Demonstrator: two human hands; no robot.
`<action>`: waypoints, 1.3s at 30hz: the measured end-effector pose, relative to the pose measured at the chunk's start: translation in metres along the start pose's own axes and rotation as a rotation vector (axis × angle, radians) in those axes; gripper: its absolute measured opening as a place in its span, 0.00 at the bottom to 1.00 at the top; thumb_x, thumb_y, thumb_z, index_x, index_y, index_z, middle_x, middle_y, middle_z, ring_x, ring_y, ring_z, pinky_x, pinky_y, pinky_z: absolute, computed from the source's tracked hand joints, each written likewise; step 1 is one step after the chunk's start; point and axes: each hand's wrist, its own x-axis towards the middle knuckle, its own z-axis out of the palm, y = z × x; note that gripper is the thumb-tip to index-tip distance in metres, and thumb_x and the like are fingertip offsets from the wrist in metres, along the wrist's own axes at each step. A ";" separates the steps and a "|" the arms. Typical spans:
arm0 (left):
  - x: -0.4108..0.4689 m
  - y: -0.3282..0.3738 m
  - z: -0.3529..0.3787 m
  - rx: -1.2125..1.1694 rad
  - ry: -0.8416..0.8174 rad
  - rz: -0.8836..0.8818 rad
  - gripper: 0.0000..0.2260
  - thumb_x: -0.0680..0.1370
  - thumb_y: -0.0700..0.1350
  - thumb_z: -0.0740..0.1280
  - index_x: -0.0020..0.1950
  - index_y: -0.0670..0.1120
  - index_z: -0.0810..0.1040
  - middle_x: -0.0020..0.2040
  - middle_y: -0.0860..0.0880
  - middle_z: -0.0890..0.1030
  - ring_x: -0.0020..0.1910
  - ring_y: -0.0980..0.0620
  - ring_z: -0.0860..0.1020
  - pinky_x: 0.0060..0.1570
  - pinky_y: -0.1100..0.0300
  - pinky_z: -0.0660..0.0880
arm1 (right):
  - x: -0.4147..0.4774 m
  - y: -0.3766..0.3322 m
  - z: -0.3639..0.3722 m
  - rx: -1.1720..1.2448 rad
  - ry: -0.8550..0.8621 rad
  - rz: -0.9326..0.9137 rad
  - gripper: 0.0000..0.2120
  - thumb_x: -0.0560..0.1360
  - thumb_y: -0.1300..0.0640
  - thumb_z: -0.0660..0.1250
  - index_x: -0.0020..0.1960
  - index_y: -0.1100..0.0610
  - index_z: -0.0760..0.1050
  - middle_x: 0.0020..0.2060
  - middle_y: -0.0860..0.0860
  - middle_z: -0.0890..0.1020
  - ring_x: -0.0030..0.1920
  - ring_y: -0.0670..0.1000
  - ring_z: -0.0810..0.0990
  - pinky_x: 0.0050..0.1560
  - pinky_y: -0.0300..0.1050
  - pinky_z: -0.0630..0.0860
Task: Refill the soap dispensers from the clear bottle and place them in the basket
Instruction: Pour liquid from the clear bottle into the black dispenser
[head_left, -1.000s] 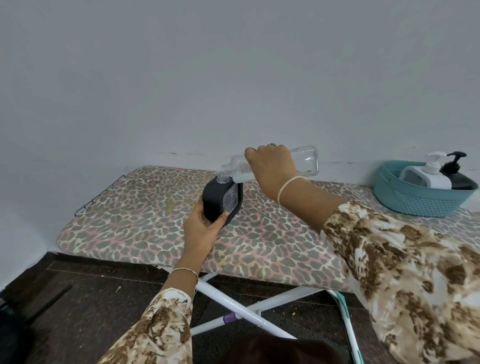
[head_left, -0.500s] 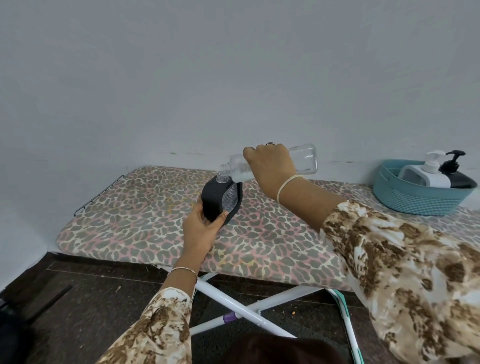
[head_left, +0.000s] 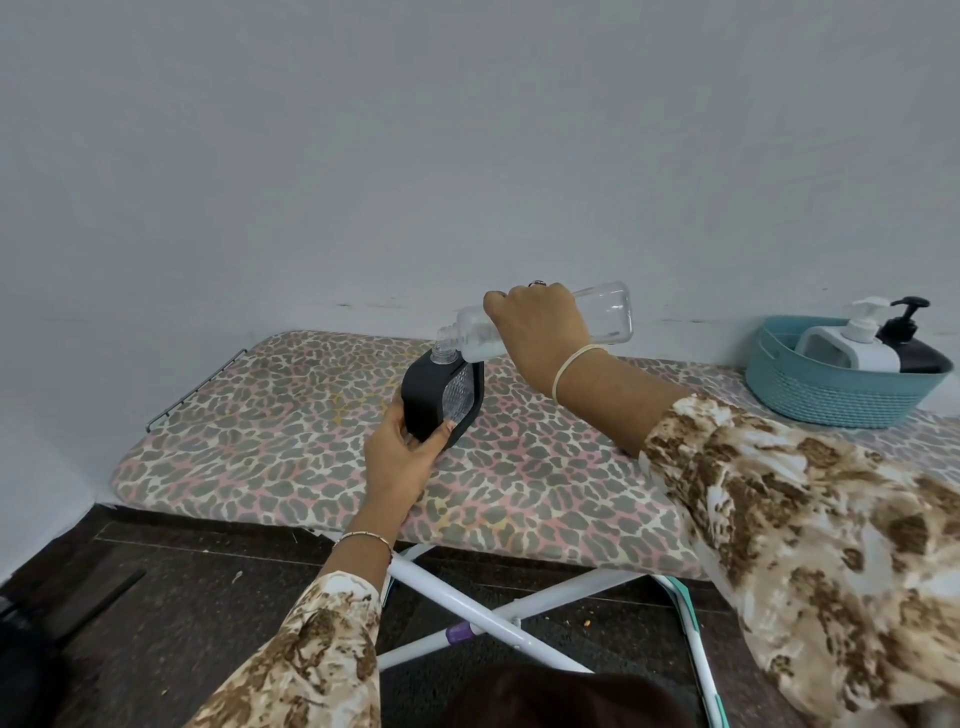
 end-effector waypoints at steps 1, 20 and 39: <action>0.000 0.000 0.000 -0.002 -0.001 -0.001 0.29 0.73 0.42 0.75 0.72 0.49 0.70 0.59 0.56 0.78 0.57 0.61 0.76 0.58 0.69 0.70 | 0.000 0.000 0.000 0.001 -0.001 -0.001 0.17 0.72 0.68 0.65 0.58 0.57 0.69 0.47 0.51 0.80 0.49 0.54 0.79 0.40 0.43 0.65; 0.006 -0.006 -0.004 -0.055 -0.038 -0.003 0.29 0.72 0.42 0.75 0.72 0.48 0.71 0.62 0.51 0.80 0.59 0.58 0.78 0.64 0.56 0.74 | 0.003 0.000 -0.002 -0.004 0.009 -0.012 0.16 0.73 0.67 0.64 0.59 0.57 0.69 0.49 0.52 0.80 0.51 0.55 0.79 0.42 0.44 0.65; 0.010 -0.009 -0.008 -0.160 -0.094 -0.053 0.28 0.72 0.40 0.75 0.71 0.50 0.72 0.63 0.52 0.79 0.63 0.56 0.76 0.67 0.51 0.71 | 0.005 -0.002 -0.001 -0.018 0.012 -0.013 0.17 0.73 0.67 0.65 0.60 0.57 0.69 0.50 0.52 0.80 0.52 0.55 0.79 0.44 0.44 0.67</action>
